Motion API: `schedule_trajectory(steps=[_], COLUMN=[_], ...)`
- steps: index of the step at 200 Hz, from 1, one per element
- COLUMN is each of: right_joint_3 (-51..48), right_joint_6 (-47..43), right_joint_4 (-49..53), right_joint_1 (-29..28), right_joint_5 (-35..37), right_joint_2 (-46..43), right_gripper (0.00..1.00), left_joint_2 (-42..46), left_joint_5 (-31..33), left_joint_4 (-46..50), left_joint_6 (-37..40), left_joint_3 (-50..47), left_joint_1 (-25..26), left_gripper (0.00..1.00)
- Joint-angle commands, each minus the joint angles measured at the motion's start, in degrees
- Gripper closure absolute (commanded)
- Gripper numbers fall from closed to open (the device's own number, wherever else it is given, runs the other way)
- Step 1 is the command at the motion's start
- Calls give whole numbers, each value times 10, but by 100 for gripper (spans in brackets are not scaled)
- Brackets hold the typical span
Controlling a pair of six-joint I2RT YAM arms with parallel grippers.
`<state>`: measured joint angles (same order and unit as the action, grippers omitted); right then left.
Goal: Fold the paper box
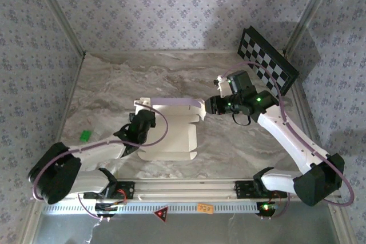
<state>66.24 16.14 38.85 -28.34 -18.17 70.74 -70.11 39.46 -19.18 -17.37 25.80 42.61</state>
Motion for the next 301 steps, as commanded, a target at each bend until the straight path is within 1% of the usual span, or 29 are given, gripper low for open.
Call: schedule_trajectory(steps=[1,23,40,57,80,114,128,131,143,172,201,222,233,252,267,286,290,301], right_joint_3=[-4,-5,-1,1,1,2,1,1,2,7,-1,4,8,15,16,16,34,39], right_joint_6=[7,7,7,8,11,27,43,47,66,99,117,131,136,144,152,161,162,164], right_joint_4=[-17,-22,-25,-25,-31,-42,-42,-55,-63,-62,-74,-71,-71,-72,-73,-73,-73,-73], right_joint_1=[5,6,6,6,6,6,5,5,2,-5,-24,-37,-43,-58,-65,-72,-73,-76], right_joint_5=[4,-1,-3,-6,-8,-9,-9,-9,-8,-6,8,23,29,39,47,54,56,60], right_joint_2=[9,15,19,21,23,30,33,34,38,50,53,65,73,86,97,108,111,116], right_gripper=[59,60,60,60,60,60,60,60,60,57,55,55,55,55,54,53,53,53], left_joint_2=[32,59,78,107,163,237,242,241,230,176,134,98,79,42,15,-20,-26,-37], left_joint_5=[42,29,-7,-46,-64,-75,-75,-75,-86,-185,-322,-429,-471,-521,-551,-583,-591,-608], left_joint_4=[76,99,103,135,190,279,307,314,343,396,406,402,402,404,406,411,411,407], left_joint_6=[-87,-113,-122,-124,-130,-112,-99,-98,-97,-93,-86,-83,-81,-73,-68,-61,-57,-48], left_joint_3=[4,-2,-9,-10,-12,15,40,46,79,161,210,227,233,244,255,269,271,272], left_joint_1=[12,30,31,31,31,30,23,21,4,-67,-141,-198,-220,-251,-266,-276,-277,-279], left_gripper=[94,90,80,70,61,52,50,50,47,42,39,40,41,42,44,47,47,49])
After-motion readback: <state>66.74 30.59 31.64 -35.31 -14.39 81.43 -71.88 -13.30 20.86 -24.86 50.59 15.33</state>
